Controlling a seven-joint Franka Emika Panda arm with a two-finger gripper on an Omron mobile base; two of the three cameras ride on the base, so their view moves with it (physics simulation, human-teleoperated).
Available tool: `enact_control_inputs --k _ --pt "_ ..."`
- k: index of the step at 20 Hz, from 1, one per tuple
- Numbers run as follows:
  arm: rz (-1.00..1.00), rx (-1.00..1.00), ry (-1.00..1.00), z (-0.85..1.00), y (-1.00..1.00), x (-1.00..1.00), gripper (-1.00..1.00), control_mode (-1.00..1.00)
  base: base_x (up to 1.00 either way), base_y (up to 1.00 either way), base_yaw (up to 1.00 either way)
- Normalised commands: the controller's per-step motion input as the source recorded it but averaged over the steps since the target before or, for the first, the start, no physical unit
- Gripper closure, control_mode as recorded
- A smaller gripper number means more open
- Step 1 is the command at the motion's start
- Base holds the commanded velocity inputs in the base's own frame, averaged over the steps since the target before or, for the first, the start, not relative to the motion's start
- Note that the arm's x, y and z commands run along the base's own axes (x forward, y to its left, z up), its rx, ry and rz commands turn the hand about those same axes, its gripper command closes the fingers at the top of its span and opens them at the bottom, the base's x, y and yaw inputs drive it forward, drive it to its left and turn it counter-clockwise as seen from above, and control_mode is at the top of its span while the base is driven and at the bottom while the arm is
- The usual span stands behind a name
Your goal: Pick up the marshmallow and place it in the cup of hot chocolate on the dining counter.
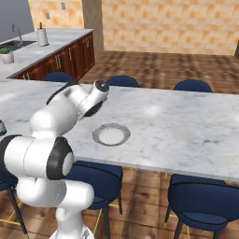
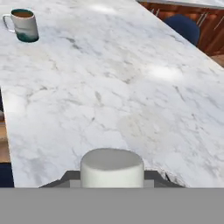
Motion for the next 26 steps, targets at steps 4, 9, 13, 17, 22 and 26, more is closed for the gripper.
enact_control_inputs --k 4,9,13,17,22,26 --pt "0.34 0.17 -0.45 0.49 0.19 -0.2 1.0 -1.0 0.0 0.0 0.0" --pt "0.37 0.28 -0.38 0.19 0.0 -0.23 1.0 -1.0 0.0 0.0 0.0" --pt "0.28 0.34 -0.17 0.06 -0.02 -0.1 1.0 -1.0 0.0 0.0 0.0" --pt "0.16 0.25 -0.01 0.07 -0.01 0.0 1.0 -1.0 0.0 0.0 0.0" --pt "0.01 0.03 -0.05 0.2 -0.16 -0.21 1.0 -1.0 0.0 0.0 0.0" --pt "0.0 0.0 -0.03 0.18 -0.31 -0.33 1.0 -1.0 0.0 0.0 0.0"
